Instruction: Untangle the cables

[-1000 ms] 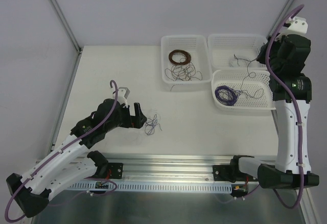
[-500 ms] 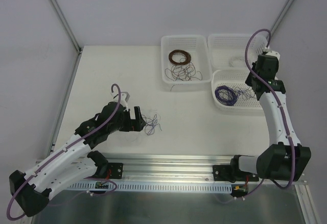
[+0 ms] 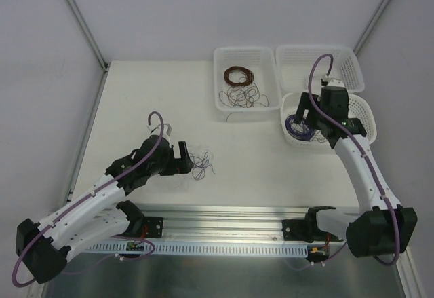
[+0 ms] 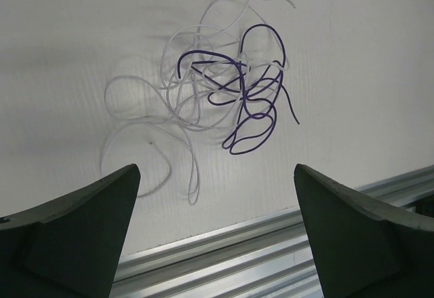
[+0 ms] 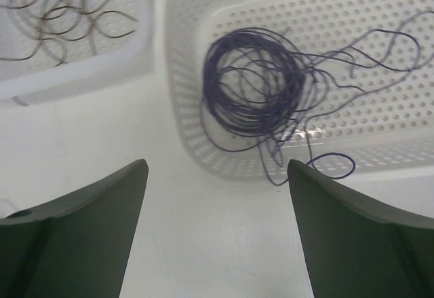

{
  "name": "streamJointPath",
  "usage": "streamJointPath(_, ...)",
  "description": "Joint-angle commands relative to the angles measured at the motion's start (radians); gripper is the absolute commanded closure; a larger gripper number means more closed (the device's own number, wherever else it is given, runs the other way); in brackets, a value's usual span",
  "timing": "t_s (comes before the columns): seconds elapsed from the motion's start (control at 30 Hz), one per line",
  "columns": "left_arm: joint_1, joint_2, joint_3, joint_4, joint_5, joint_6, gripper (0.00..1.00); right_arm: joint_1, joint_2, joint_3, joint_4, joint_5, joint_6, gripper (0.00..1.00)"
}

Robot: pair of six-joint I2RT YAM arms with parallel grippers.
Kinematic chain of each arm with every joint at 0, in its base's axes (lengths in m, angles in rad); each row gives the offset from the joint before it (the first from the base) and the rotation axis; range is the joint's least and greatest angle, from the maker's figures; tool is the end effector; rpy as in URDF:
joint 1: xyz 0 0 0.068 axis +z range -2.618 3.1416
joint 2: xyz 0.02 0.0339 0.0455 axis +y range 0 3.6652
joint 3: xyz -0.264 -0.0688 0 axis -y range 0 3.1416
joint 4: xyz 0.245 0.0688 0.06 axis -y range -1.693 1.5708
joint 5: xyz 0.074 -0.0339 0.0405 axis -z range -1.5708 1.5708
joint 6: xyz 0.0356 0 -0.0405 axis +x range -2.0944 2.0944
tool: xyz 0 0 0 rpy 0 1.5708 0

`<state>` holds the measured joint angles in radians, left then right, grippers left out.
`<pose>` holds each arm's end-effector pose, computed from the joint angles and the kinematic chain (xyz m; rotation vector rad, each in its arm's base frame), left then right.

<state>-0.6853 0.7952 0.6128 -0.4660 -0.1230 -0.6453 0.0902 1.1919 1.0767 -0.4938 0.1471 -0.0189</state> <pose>0.1376 -0.1068 0.2505 -0.0241 2.2797 -0.5886 0.2616 0.0184 0.3277 -0.0351 2.1745 -0.1196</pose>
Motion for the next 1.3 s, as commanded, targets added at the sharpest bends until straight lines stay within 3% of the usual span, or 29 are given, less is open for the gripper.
streamJointPath(0.0,0.007,0.038,0.002,-0.002,-0.029,-0.069,0.01,0.107,-0.126,-0.023,0.003,-0.04,-0.003,0.12)
streamJointPath(0.2,0.006,0.085,0.007,0.015,-0.012,-0.125,0.01,0.253,-0.215,-0.084,0.043,-0.09,0.046,0.12)
streamJointPath(0.37,0.006,0.068,-0.016,0.026,-0.001,-0.14,0.01,0.226,-0.259,-0.103,-0.015,0.164,0.071,0.14)
streamJointPath(0.53,0.007,0.056,-0.028,0.03,-0.01,-0.14,0.01,0.132,-0.241,-0.112,-0.031,0.134,0.062,0.16)
streamJointPath(0.67,0.006,0.076,-0.028,0.043,-0.003,-0.14,0.01,0.134,-0.229,-0.119,-0.022,0.025,0.03,0.24)
streamJointPath(0.8,0.006,0.119,-0.024,0.076,0.003,-0.155,0.01,0.244,-0.204,-0.159,0.079,-0.182,0.023,0.26)
streamJointPath(1.0,0.007,0.191,-0.016,0.141,-0.018,-0.192,0.05,0.423,-0.078,-0.256,0.329,-0.335,0.102,0.32)
streamJointPath(1.27,0.007,0.318,0.022,0.214,-0.03,-0.209,0.15,0.667,0.118,-0.276,0.607,-0.356,0.268,0.39)
